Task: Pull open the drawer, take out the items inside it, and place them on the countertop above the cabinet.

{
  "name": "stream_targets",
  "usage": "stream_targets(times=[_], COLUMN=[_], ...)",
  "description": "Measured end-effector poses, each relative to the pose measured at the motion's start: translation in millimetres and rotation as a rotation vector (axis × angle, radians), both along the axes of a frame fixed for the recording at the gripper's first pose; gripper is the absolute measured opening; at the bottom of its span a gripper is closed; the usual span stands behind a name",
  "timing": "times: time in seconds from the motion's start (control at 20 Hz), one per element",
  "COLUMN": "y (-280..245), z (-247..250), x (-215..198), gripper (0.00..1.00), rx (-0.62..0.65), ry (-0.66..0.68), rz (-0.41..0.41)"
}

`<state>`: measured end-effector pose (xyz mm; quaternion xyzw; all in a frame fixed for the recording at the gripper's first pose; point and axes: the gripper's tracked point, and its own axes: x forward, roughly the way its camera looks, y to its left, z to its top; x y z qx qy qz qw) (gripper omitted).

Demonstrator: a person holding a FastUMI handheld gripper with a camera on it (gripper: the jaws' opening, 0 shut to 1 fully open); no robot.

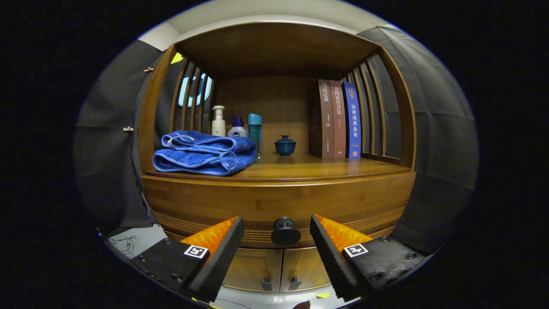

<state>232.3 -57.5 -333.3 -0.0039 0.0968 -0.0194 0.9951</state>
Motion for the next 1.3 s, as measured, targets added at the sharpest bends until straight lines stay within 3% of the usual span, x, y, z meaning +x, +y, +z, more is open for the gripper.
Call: stream_targets(times=[0.15, 0.4, 0.6, 1.3], y=[-7, -10, -11, -13], z=[-20, -24, -22, -8], x=[10, 9, 2, -128], gripper=[0.85, 0.51, 0.31, 0.31], rx=[-0.025, -0.008, 0.006, 0.028], ry=[0.047, 0.058, 0.060, 0.063], rz=[0.002, 0.011, 0.014, 0.013])
